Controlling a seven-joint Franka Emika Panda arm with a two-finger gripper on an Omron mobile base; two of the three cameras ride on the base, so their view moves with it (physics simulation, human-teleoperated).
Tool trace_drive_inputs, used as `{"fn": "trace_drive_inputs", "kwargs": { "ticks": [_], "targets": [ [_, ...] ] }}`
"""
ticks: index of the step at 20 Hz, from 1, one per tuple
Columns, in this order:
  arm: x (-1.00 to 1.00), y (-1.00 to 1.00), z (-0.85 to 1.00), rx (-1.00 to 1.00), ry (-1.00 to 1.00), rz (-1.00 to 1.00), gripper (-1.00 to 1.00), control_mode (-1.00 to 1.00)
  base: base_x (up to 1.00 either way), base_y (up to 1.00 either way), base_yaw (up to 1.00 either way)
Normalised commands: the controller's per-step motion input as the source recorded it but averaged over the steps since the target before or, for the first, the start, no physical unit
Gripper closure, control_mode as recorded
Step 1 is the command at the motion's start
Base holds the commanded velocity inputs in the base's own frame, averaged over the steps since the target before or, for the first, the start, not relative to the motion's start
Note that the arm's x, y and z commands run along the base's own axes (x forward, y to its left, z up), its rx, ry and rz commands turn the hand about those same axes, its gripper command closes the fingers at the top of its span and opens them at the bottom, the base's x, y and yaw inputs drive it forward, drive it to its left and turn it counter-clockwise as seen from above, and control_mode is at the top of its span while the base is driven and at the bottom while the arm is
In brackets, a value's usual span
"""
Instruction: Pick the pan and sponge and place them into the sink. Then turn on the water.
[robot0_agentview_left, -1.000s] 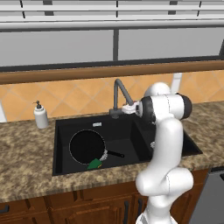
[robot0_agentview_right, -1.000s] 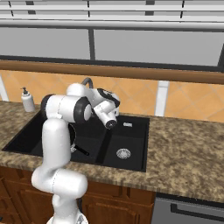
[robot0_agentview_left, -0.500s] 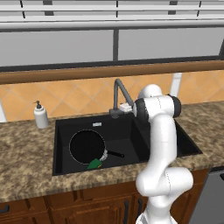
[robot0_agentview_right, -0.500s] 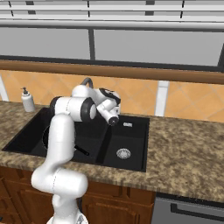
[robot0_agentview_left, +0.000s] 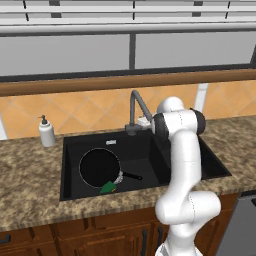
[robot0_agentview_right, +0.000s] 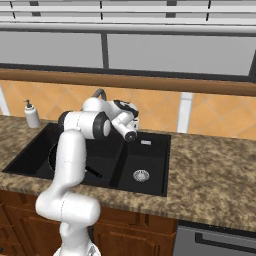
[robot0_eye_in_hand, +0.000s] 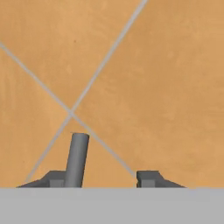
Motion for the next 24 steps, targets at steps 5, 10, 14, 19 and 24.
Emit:
{"fn": "trace_drive_inputs", "kwargs": {
  "ticks": [5,10,14,19,24],
  "targets": [
    [0.0,-0.45,-0.01,0.0,0.12,-0.09,1.0,-1.0,0.0,0.0,0.0],
    [0.0,-0.87,-0.09,0.03,0.19,-0.05,1.0,-1.0,0.0,0.0,0.0],
    [-0.01,-0.99,-0.24,0.08,0.14,0.0,1.0,-1.0,0.0,0.0,0.0],
    [-0.18,-0.83,-0.18,0.1,0.02,0.0,1.0,-1.0,0.0,0.0,0.0],
    [-0.62,-0.84,0.02,0.14,-0.01,0.01,1.0,-1.0,0.0,0.0,0.0]
  ]
}}
